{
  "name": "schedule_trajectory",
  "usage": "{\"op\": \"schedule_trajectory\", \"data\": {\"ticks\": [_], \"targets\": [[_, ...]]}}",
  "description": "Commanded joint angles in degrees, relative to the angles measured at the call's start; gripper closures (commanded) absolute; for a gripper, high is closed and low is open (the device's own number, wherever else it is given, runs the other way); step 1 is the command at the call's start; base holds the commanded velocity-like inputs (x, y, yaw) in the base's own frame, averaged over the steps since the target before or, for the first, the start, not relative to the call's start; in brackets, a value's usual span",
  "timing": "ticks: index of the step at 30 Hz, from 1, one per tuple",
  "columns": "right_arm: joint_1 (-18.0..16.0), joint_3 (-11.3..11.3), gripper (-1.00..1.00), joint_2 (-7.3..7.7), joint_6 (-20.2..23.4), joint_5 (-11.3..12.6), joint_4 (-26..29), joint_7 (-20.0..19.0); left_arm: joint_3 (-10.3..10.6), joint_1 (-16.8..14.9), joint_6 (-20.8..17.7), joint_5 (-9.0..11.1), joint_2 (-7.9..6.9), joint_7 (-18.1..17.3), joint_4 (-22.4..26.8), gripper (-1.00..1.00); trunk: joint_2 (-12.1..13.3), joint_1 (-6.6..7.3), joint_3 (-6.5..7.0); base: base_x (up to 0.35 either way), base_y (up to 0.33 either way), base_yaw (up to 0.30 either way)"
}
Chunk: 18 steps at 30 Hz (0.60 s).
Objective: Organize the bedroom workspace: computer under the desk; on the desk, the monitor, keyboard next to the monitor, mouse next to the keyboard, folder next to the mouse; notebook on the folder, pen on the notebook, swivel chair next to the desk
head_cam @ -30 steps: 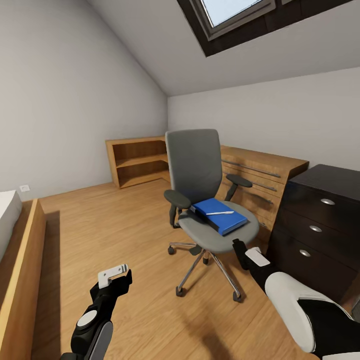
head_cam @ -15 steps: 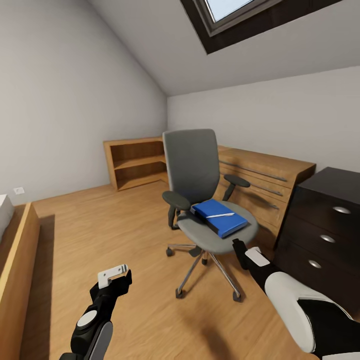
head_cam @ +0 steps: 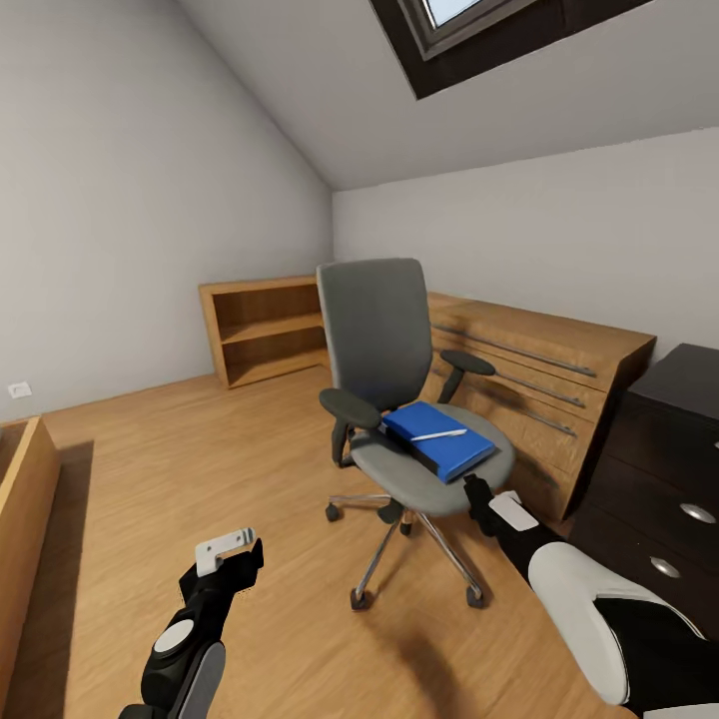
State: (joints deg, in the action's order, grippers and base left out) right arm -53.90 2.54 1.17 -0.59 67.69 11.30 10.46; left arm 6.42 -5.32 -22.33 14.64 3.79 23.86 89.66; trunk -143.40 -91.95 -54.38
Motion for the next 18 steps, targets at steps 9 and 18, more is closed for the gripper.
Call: {"op": "schedule_trajectory", "data": {"ticks": [9,18], "targets": [[0.02,0.17,-1.00,-0.03,-0.11,0.37,-0.83,0.26,0.08,-0.04,-0.16,0.56,-0.01,0.49,0.08,-1.00,0.00,-0.04,-0.07,0.269,0.000,0.000],[0.02,0.14,-1.00,-0.03,-0.11,0.34,-0.81,0.26,0.10,-0.04,-0.17,0.55,-0.01,0.49,-0.01,-1.00,0.00,-0.04,-0.07,0.008,0.000,0.000]]}}
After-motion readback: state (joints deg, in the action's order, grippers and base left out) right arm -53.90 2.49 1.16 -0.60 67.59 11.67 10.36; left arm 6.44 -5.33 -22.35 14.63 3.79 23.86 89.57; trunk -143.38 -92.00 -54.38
